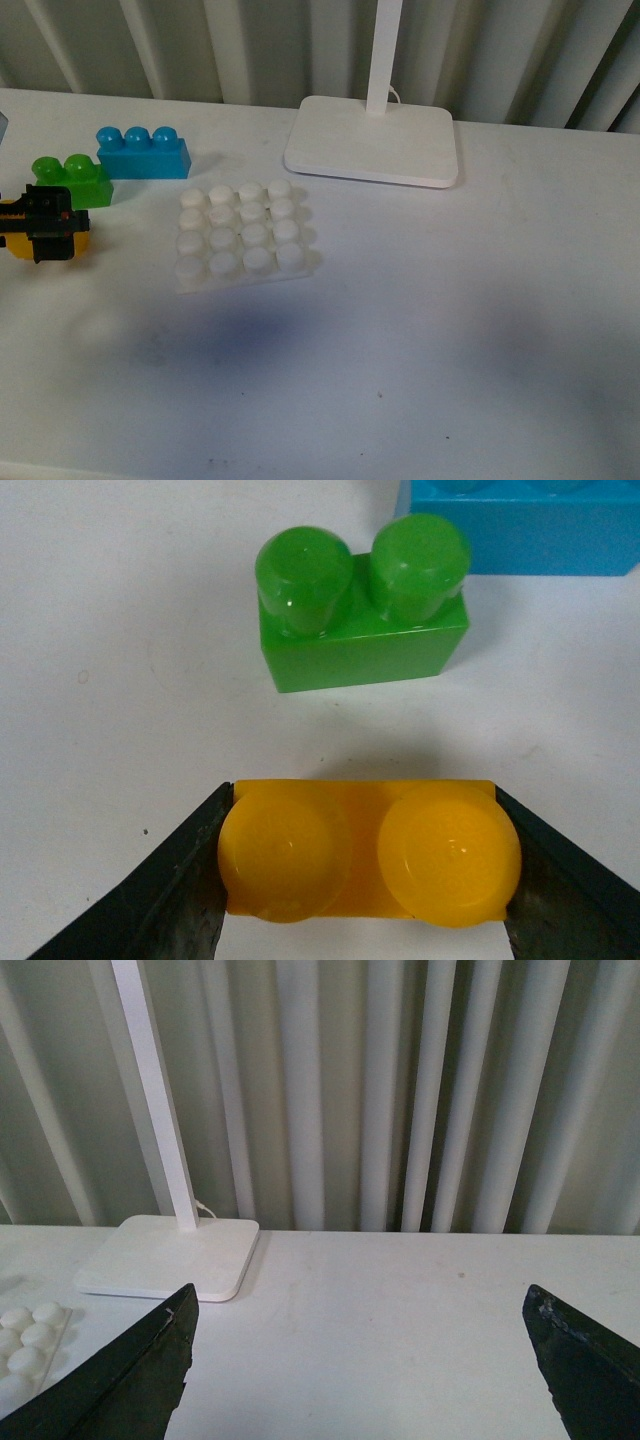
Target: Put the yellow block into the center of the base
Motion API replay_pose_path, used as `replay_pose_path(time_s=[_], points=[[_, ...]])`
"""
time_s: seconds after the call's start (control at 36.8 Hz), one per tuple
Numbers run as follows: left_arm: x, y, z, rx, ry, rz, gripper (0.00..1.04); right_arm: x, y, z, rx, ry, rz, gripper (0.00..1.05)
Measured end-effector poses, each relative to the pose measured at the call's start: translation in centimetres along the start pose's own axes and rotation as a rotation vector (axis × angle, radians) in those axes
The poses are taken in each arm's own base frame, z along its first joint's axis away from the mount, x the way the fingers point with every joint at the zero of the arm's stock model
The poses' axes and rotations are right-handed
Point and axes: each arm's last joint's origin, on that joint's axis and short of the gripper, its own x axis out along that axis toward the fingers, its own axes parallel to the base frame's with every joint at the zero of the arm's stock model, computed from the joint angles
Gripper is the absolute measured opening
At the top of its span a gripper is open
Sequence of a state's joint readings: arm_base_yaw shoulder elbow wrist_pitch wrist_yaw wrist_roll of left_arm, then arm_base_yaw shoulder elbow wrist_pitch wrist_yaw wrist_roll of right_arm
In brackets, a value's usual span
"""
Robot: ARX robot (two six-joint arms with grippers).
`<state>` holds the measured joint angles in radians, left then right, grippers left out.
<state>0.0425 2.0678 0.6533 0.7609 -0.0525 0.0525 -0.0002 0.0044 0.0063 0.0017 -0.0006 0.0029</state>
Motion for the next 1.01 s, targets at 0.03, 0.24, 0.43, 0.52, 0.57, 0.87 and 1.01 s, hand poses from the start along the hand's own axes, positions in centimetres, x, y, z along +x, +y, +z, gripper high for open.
replay_pose_path(time_s=[0.03, 0.24, 0.43, 0.52, 0.57, 0.87, 1.01], points=[[-0.3, -0.2, 0.2, 0.002, -0.006, -0.003, 0.66, 0.0, 0.0, 0.0, 0.000, 0.000, 0.000, 0.95], [-3.3, -2.6, 1.8, 0.012, -0.055, -0.011, 0.65, 0.0, 0.0, 0.0, 0.000, 0.000, 0.000, 0.95], [-4.9, -6.2, 2.6, 0.005, -0.069, -0.019, 0.65, 0.0, 0.0, 0.0, 0.000, 0.000, 0.000, 0.95], [-5.2, -7.8, 2.7, 0.001, -0.067, -0.019, 0.65, 0.0, 0.0, 0.0, 0.000, 0.000, 0.000, 0.95], [-5.3, -8.6, 2.9, 0.002, -0.071, -0.019, 0.65, 0.0, 0.0, 0.0, 0.000, 0.000, 0.000, 0.95], [-5.1, -13.0, 3.7, -0.030, -0.083, -0.026, 0.65, 0.0, 0.0, 0.0, 0.000, 0.000, 0.000, 0.95], [-5.0, -14.4, 3.5, -0.034, -0.079, -0.034, 0.65, 0.0, 0.0, 0.0, 0.000, 0.000, 0.000, 0.95]])
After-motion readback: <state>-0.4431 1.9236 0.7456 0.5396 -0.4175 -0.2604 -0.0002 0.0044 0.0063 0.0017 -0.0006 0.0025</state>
